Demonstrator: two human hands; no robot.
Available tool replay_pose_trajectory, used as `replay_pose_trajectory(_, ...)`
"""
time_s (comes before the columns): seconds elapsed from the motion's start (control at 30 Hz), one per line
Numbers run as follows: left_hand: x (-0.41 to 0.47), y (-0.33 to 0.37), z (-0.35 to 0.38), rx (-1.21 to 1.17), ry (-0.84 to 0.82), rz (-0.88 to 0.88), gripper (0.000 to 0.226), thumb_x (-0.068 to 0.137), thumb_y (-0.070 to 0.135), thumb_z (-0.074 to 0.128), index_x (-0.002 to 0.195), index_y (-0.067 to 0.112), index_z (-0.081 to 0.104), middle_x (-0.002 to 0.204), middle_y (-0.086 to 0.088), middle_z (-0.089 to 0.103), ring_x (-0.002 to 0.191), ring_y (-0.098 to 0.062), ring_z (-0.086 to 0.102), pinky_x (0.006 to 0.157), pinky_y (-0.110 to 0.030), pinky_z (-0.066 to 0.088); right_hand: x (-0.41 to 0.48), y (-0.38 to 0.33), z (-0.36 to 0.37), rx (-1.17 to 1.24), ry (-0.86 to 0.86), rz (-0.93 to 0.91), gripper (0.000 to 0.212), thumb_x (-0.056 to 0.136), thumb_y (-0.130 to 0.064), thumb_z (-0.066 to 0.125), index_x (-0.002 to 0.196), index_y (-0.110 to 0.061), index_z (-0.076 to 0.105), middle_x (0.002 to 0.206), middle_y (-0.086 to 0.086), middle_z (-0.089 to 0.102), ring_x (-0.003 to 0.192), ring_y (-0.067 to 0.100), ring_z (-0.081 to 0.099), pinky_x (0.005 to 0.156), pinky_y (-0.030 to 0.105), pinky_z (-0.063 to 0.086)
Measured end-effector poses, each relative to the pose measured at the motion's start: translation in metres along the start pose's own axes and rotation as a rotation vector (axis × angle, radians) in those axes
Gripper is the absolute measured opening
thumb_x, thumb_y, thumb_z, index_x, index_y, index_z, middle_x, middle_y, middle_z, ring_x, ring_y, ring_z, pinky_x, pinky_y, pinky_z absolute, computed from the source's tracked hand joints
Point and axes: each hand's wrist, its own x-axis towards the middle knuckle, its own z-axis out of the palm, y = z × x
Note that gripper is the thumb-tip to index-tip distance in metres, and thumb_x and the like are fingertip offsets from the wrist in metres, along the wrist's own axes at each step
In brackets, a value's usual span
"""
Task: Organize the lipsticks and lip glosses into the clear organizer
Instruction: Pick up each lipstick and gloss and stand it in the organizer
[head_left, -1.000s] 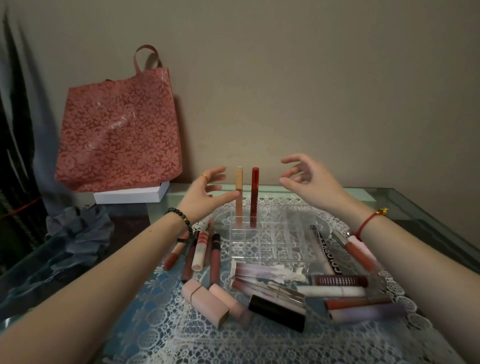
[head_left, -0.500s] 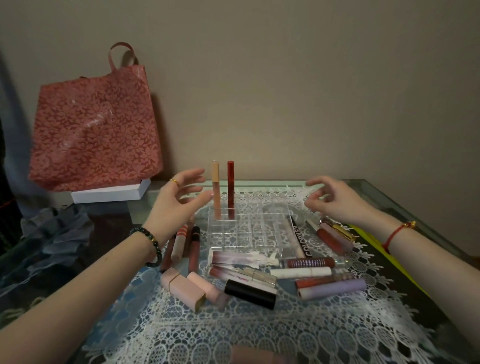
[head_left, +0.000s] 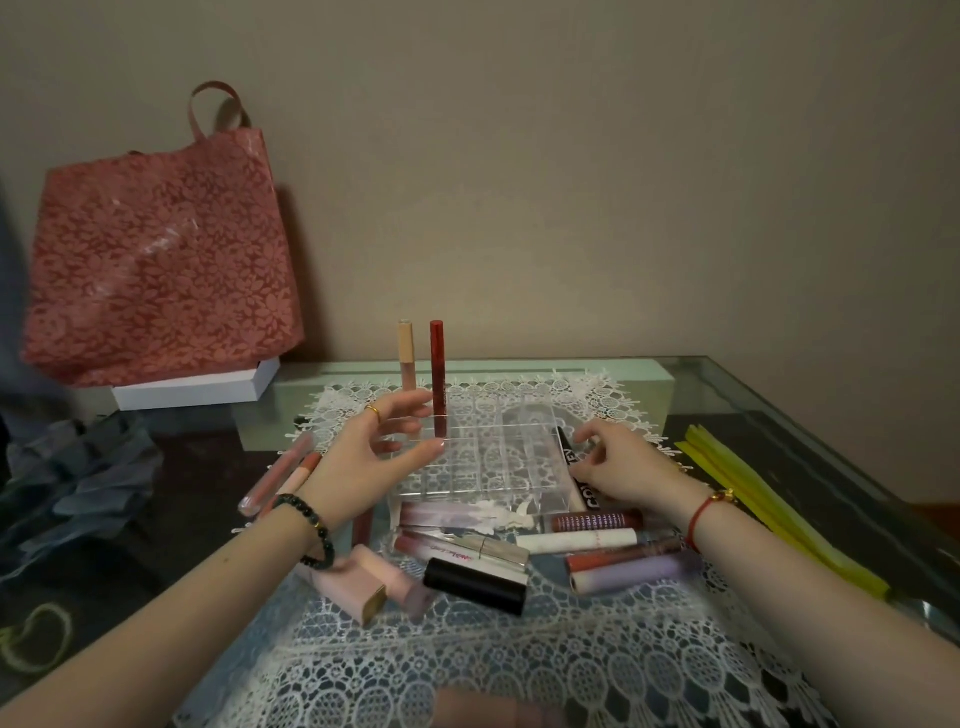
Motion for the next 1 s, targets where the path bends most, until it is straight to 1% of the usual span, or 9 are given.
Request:
replay_pose_trajectory(0.1, 0.0, -0.003, -0.003, 0.009, 0.008, 0.0, 0.052, 0.063, 0.042, 0.066, 0.112, 0.037, 0.052, 0.112, 0.015, 0.06, 0.104, -0.004, 0.055, 0.094, -0.034, 0.046, 0.005, -0.005, 0.002, -0.063, 0.014, 0.04, 0.037, 0.086, -0.017, 0.059, 0.12, -0.013, 0.046, 0.102, 0.0, 0.054, 0.071, 0.009, 0.054, 0.042, 0.012, 0.036)
replay_pose_trajectory(0.23, 0.001, -0.006, -0.004, 0.02, 0.019, 0.004, 0.045, 0.071, 0.03, 0.068, 0.113, 0.036, 0.052, 0.112, 0.013, 0.06, 0.103, -0.002, 0.056, 0.094, -0.034, 0.047, 0.012, -0.016, 0.0, -0.189, -0.009, 0.131, 0.038, 0.083, -0.012, 0.061, 0.117, 0.001, 0.051, 0.117, 0.016, 0.058, 0.101, 0.026, 0.058, 0.068, 0.027, 0.047)
replay_pose_trajectory(0.3, 0.001, -0.006, -0.004, 0.026, 0.023, 0.006, 0.044, 0.072, 0.028, 0.068, 0.112, 0.036, 0.052, 0.111, 0.014, 0.06, 0.102, 0.0, 0.056, 0.093, -0.032, 0.047, 0.015, -0.019, -0.002, -0.21, -0.025, 0.164, 0.033, 0.082, -0.011, 0.061, 0.112, 0.001, 0.055, 0.107, 0.015, 0.063, 0.092, 0.025, 0.062, 0.067, 0.026, 0.049)
replay_pose_trajectory(0.4, 0.002, -0.006, -0.003, 0.025, 0.026, 0.011, 0.042, 0.075, 0.024, 0.068, 0.111, 0.036, 0.052, 0.11, 0.014, 0.06, 0.101, 0.0, 0.056, 0.092, -0.031, 0.047, 0.018, -0.019, -0.002, -0.146, -0.053, 0.216, 0.023, 0.081, -0.008, 0.063, 0.102, -0.002, 0.055, 0.075, 0.007, 0.059, 0.053, 0.016, 0.059, 0.038, 0.02, 0.045)
replay_pose_trajectory(0.47, 0.002, -0.006, -0.003, 0.029, 0.028, 0.015, 0.041, 0.076, 0.022, 0.067, 0.111, 0.036, 0.052, 0.109, 0.015, 0.06, 0.1, 0.001, 0.056, 0.092, -0.03, 0.047, 0.019, -0.019, -0.002, -0.158, -0.058, 0.242, 0.016, 0.079, -0.005, 0.064, 0.091, -0.005, 0.054, 0.069, 0.008, 0.056, 0.042, 0.015, 0.055, 0.033, 0.019, 0.042)
replay_pose_trajectory(0.57, 0.003, -0.005, -0.003, 0.044, 0.023, 0.014, 0.041, 0.077, 0.02, 0.067, 0.112, 0.037, 0.051, 0.108, 0.016, 0.06, 0.099, 0.003, 0.055, 0.092, -0.029, 0.047, 0.017, -0.022, -0.002, -0.202, -0.072, 0.248, 0.018, 0.076, -0.003, 0.067, 0.074, -0.005, 0.049, 0.067, 0.01, 0.057, 0.044, 0.019, 0.057, 0.037, 0.024, 0.047)
replay_pose_trajectory(0.67, 0.004, -0.003, -0.005, 0.063, 0.029, 0.024, 0.041, 0.078, 0.018, 0.067, 0.113, 0.033, 0.052, 0.106, 0.015, 0.061, 0.098, 0.003, 0.056, 0.09, -0.029, 0.047, 0.014, -0.022, -0.005, -0.16, -0.062, 0.238, 0.022, 0.075, -0.004, 0.068, 0.073, -0.006, 0.046, 0.069, 0.009, 0.057, 0.049, 0.018, 0.059, 0.036, 0.022, 0.046)
replay_pose_trajectory(0.83, 0.007, -0.001, -0.009, 0.056, 0.033, 0.019, 0.037, 0.08, 0.015, 0.065, 0.114, 0.026, 0.054, 0.105, 0.007, 0.062, 0.097, -0.004, 0.058, 0.088, -0.028, 0.05, 0.01, -0.026, -0.022, -0.048, 0.078, 0.131, 0.027, 0.076, -0.014, 0.071, 0.096, -0.003, 0.057, 0.071, 0.001, 0.054, 0.057, 0.012, 0.057, 0.044, 0.022, 0.047)
replay_pose_trajectory(1.0, 0.013, 0.01, -0.003, -0.022, 0.042, 0.031, 0.029, 0.081, 0.011, 0.063, 0.105, 0.026, 0.056, 0.098, 0.002, 0.064, 0.09, -0.005, 0.061, 0.084, -0.022, 0.051, 0.016, -0.048, -0.034, 0.234, 0.169, -0.029, 0.029, 0.076, -0.006, 0.066, 0.102, -0.012, 0.054, 0.079, 0.005, 0.062, 0.061, 0.014, 0.063, 0.049, 0.023, 0.054)
